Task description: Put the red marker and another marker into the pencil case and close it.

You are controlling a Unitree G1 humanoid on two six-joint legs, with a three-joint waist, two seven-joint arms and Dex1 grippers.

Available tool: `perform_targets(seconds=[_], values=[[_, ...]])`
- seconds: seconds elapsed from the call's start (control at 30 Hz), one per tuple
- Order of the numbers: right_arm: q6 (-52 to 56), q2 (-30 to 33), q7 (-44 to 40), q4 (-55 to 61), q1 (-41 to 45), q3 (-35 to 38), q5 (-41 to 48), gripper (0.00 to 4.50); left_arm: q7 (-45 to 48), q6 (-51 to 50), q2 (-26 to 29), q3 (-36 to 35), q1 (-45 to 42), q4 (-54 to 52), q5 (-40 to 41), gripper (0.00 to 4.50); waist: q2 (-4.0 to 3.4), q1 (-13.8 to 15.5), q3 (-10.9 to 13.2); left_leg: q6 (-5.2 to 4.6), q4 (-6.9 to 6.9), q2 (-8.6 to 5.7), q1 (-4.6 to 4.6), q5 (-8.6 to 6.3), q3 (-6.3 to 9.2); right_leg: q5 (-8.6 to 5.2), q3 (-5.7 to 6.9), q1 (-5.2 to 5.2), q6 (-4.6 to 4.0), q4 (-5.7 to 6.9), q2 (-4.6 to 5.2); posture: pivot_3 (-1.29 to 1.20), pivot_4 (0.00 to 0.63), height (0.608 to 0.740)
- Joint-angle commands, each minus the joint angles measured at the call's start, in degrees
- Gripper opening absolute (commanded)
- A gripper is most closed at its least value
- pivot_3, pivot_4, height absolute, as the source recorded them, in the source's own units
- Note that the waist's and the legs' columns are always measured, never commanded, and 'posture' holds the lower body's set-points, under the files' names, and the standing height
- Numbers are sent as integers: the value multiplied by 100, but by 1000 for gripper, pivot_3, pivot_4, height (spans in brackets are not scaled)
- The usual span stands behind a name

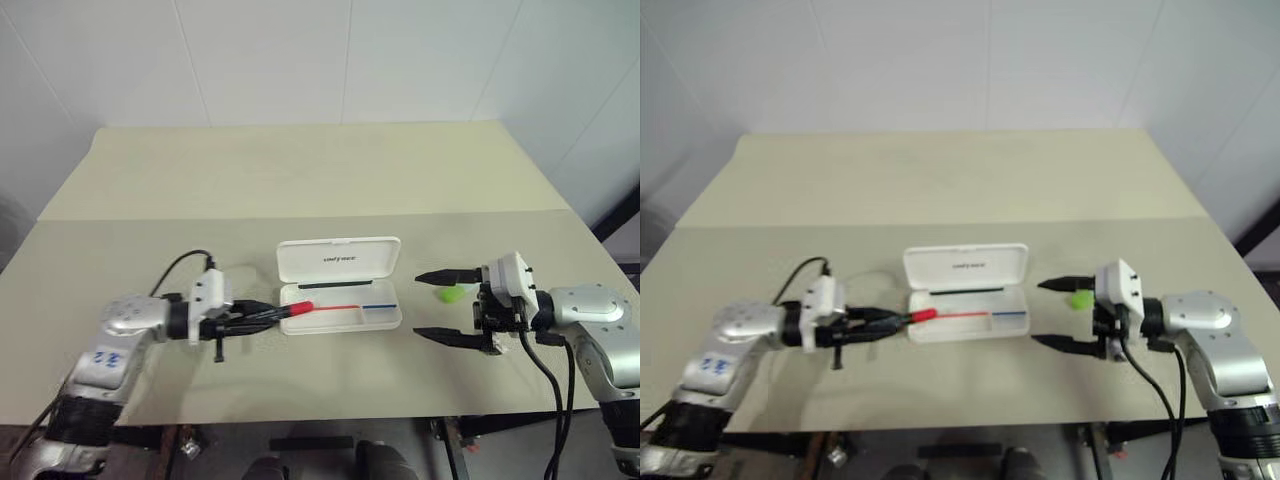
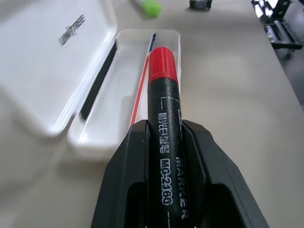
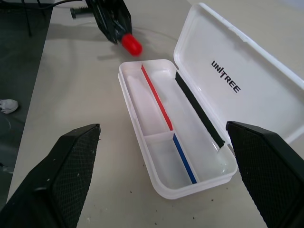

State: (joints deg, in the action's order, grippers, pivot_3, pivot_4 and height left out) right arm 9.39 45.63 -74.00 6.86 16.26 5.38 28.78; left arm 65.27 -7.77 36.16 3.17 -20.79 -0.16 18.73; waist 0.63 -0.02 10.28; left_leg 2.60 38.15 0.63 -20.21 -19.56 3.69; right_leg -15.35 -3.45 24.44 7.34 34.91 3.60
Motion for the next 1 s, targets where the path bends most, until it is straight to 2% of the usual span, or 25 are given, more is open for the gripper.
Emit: perform_targets(seconds=[0.03,0.27,0.73,1.0], values=[[43,14,146,321,-134,231,149,4500,-293,248,-300,305,-509,282,-423,601,0,4,0,0,1,0,0,0,0,1,0,0,1,0,-1,0,150,740],[120,8,394,624,-408,352,223,4500,-519,474,-919,837,-1219,940,-952,601,0,-14,0,0,1,-2,-2,0,0,2,-3,-1,4,-3,-2,0,150,740],[242,-21,799,1048,-719,425,340,4500,-737,615,-1478,1113,-1857,1707,-1433,601,2,4,1,1,4,-2,-2,1,1,3,-3,-1,6,-3,-4,0,150,740],[261,-12,909,1115,-746,421,373,4500,-529,465,-1559,1213,-1841,1586,-1421,3234,2,3,1,0,5,-2,-2,1,1,3,-3,-1,6,1,-5,0,150,740]])
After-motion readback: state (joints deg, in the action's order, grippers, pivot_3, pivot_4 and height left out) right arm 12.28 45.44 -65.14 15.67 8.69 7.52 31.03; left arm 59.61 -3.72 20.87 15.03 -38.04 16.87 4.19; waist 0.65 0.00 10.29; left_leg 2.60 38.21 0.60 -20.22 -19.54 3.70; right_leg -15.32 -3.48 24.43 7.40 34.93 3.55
